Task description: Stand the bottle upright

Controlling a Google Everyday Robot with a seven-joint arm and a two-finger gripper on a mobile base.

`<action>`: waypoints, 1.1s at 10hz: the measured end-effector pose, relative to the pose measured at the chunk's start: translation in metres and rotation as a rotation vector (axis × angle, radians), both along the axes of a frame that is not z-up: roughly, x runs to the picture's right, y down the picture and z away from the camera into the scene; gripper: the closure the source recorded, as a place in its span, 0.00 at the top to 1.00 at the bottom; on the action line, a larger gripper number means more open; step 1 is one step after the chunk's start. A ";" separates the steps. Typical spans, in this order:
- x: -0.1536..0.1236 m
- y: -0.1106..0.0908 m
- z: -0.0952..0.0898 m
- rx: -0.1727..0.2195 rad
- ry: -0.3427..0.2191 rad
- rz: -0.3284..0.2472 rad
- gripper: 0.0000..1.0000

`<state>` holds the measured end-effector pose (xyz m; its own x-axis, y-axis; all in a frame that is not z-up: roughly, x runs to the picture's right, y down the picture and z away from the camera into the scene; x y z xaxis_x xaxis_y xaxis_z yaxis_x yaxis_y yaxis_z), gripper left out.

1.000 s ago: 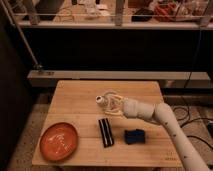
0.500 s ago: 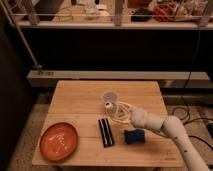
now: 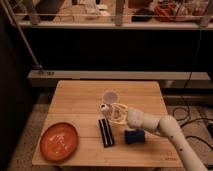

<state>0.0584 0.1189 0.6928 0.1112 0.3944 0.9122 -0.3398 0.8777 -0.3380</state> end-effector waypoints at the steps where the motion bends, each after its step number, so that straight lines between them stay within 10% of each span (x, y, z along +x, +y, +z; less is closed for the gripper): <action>1: 0.007 -0.001 0.000 -0.002 0.001 0.004 0.06; 11: 0.088 -0.049 -0.043 0.034 0.072 0.351 0.06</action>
